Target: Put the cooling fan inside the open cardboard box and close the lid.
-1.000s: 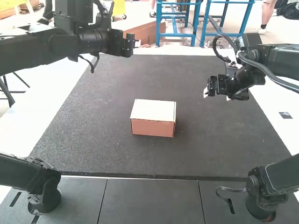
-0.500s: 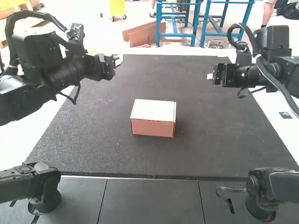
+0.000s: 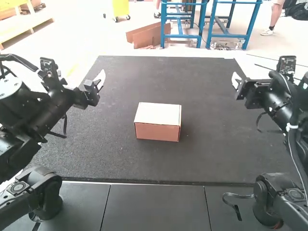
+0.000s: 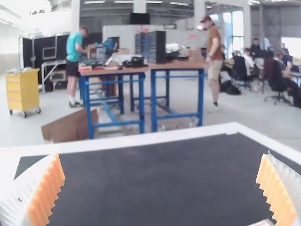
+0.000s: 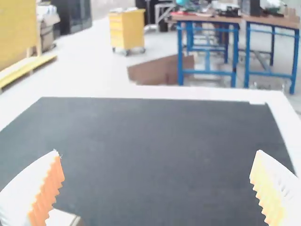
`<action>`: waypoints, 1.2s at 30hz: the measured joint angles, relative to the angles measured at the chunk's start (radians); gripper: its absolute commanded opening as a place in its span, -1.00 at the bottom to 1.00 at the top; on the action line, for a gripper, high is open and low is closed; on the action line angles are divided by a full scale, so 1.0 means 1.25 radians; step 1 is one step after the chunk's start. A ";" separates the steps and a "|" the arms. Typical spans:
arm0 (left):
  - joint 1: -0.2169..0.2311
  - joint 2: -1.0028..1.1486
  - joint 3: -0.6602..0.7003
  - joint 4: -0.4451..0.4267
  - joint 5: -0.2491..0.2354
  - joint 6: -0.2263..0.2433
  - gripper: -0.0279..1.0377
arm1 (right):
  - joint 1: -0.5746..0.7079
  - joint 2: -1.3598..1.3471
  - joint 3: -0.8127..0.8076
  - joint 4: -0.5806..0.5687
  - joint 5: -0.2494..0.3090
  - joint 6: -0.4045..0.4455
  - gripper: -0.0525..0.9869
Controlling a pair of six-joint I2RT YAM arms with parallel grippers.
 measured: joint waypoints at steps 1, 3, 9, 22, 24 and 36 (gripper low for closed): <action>0.003 -0.021 -0.018 0.004 0.000 0.002 0.87 | 0.000 -0.037 -0.018 0.005 0.006 -0.010 0.84; 0.005 -0.060 -0.052 0.017 0.000 0.010 0.87 | -0.001 -0.106 -0.054 0.027 0.018 -0.027 0.84; 0.005 -0.166 -0.141 0.024 0.000 0.039 0.87 | -0.002 -0.161 -0.083 0.151 0.036 -0.063 0.85; 0.010 -0.175 -0.204 0.005 0.000 0.047 0.86 | -0.003 -0.168 -0.296 0.109 0.056 -0.053 0.85; 0.010 -0.175 -0.204 -0.038 0.000 0.043 0.86 | -0.003 -0.168 -0.296 0.068 0.056 -0.042 0.85; 0.077 -0.175 -0.204 -0.159 -0.010 0.009 0.86 | -0.011 -0.168 -0.296 0.013 0.056 -0.026 0.85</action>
